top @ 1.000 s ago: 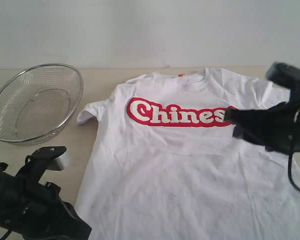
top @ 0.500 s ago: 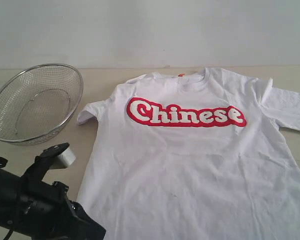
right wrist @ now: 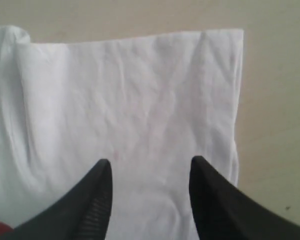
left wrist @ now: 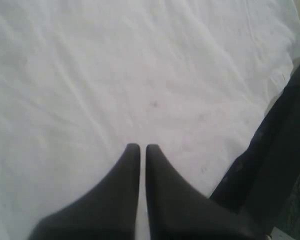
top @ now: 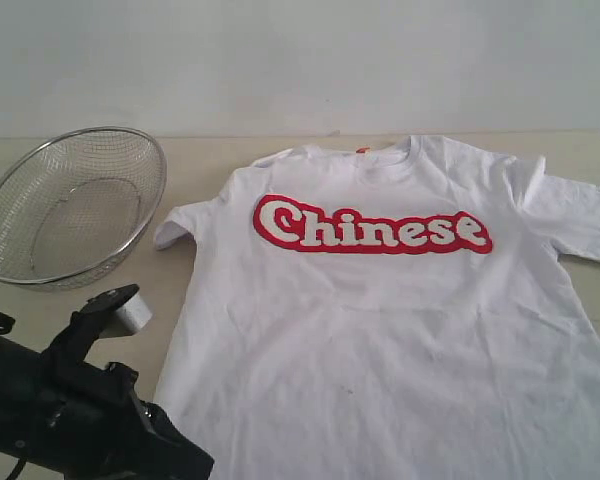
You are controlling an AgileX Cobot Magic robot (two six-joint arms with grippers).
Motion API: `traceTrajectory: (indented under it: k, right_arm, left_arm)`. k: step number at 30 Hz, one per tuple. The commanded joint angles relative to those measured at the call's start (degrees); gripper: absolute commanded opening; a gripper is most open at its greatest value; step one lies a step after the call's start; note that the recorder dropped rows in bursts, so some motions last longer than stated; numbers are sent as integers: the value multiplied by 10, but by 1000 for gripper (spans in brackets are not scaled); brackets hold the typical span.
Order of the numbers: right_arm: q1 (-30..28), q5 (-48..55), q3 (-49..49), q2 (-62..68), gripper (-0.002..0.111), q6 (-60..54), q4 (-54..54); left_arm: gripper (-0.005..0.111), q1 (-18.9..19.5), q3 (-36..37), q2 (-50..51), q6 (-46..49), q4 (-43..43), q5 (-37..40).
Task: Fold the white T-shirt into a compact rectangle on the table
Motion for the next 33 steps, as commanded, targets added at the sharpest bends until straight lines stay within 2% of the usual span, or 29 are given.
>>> traceTrajectory:
  k: [1,24,25,27,28,32,33]
  right_arm:
    - [-20,-2,-33,22,43,6,-41]
    - [-17,-24,-37,89,43,-41,-20]
    - [-15,-23,-37,89,41,-43,-20]
    - [-7,-12,-37,89,25,-50,-19]
    - [-4,-9,-37,89,22,-53,-18]
    - [6,-1,-37,89,21,-59,-18]
    - [8,-1,-37,89,18,-59,-18]
  left_arm:
    - [5,-2,1,-4,3,-5,3]
    - [5,-2,1,-4,3,-9,1]
    - [5,-2,1,-4,3,-9,1]
    - [5,-2,1,-4,3,-9,1]
    - [5,-2,1,-4,3,-9,1]
    - [5,-2,1,-4,3,-9,1]
    - [5,-2,1,-4,3,-9,1]
